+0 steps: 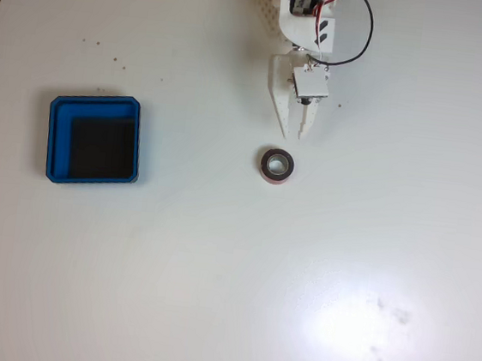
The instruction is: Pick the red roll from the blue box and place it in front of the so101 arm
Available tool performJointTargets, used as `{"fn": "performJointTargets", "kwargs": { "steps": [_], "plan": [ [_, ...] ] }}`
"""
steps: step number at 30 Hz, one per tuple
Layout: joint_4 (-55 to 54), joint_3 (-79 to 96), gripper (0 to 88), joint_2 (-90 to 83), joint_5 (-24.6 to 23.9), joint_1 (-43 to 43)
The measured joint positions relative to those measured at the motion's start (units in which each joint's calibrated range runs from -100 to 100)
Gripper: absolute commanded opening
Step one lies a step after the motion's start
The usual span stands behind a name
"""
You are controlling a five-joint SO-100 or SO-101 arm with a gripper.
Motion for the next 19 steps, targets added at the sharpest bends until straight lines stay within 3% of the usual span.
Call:
{"fn": "performJointTargets", "kwargs": {
  "steps": [19],
  "plan": [
    [0.00, 0.00, 1.0, -0.08, 0.00, 0.00]
  ]
}}
